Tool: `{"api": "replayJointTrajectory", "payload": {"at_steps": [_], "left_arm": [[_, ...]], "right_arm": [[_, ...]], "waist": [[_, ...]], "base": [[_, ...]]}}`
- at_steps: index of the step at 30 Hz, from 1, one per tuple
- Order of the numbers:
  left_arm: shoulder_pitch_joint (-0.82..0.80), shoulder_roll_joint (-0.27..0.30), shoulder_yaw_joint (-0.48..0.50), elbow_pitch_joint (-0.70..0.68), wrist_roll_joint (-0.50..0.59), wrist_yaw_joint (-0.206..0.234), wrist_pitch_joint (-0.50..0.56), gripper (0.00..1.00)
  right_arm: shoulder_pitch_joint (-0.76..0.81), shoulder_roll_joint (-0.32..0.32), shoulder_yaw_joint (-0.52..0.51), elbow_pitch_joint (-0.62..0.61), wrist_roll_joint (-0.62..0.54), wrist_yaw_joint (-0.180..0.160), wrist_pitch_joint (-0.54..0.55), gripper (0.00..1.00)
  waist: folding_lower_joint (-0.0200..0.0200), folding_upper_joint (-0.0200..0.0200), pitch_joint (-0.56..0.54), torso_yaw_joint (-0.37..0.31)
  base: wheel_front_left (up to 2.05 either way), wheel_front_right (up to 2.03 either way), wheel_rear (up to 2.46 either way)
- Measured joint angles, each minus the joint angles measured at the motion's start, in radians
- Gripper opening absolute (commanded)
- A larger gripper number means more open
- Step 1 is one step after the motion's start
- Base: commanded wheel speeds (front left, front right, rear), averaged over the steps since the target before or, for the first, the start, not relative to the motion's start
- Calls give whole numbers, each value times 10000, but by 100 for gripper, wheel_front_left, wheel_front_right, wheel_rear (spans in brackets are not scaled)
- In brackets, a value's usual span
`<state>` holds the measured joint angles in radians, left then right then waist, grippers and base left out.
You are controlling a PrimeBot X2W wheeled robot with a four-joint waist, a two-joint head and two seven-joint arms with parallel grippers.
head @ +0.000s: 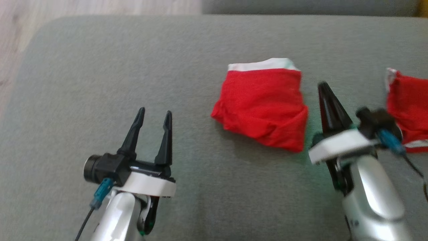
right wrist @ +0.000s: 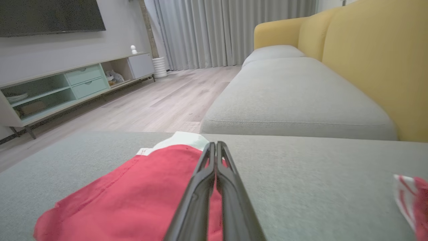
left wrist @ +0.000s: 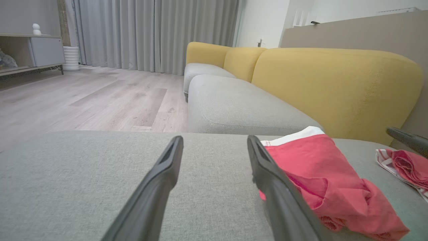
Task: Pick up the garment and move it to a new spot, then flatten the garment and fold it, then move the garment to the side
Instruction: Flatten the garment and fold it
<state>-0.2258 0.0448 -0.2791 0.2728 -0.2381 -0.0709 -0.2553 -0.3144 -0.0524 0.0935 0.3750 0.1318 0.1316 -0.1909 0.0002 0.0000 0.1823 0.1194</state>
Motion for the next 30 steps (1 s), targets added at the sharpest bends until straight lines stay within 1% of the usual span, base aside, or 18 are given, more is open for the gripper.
{"api": "replayJointTrajectory", "payload": {"at_steps": [4, 7, 10, 13, 16, 18, 20, 21, 24, 27, 28, 30], "left_arm": [[-237, -8, -184, 0, -61, 2, 0, 100], [-399, -12, -316, 2, -105, 2, 0, 100], [-531, -17, -453, 15, -144, 2, 0, 100], [-610, -21, -479, 13, -253, 17, 0, 100], [-625, -21, -527, 35, -251, 17, 0, 100], [-623, -21, -535, 105, -251, 17, 0, 100], [-621, -21, -522, 132, -251, 36, 0, 100], [-621, -21, -523, 140, -251, 67, 0, 100], [-621, -21, -539, 153, -253, 90, 0, 100], [-621, -21, -598, 153, -291, 94, 0, 100], [-621, -21, -598, 153, -291, 94, 0, 100], [-621, -21, -652, 153, -347, 94, 0, 100]], "right_arm": [[-1107, -23, 343, 966, -105, 0, 169, 0], [-1816, -29, 403, 2011, -167, 0, 268, 0], [-2410, -50, 217, 3231, -612, 0, 376, 0], [-2878, -119, -213, 4520, -1135, 0, 690, 0], [-3226, -173, -520, 5147, -1480, 0, 345, 0], [-3426, -171, -491, 5375, -1521, 0, -12, 0], [-3514, -171, -232, 5407, -1490, 0, -290, 0], [-3529, -173, 82, 5377, -1300, 0, -387, 0], [-3521, -199, 1567, 5058, -88, 0, -485, 0], [-3509, -165, 2809, 4853, 644, 0, -512, 0], [-3509, -165, 2809, 4853, 644, 0, -512, 0], [-3469, -169, 3486, 4930, 907, 0, -449, 0]], "waist": [[0, 0, 385, 467], [0, 0, 654, 820], [0, 0, 881, 1150], [0, 0, 1070, 1391], [-1, 0, 1157, 1524], [0, 0, 1100, 1520], [-3, 0, 1010, 1466], [-3, 0, 964, 1438], [-3, 0, 832, 1373], [-2, 0, 750, 1310], [-2, 0, 750, 1310], [-3, 0, 709, 1291]], "base": [[0, 0, 0], [0, 0, 0], [0, 0, 0], [0, 0, 0], [0, 0, 0], [0, 0, 0], [0, 0, 0], [0, 0, 0], [0, 0, 0], [0, 0, 0], [0, 0, 0], [0, 0, 0]]}}
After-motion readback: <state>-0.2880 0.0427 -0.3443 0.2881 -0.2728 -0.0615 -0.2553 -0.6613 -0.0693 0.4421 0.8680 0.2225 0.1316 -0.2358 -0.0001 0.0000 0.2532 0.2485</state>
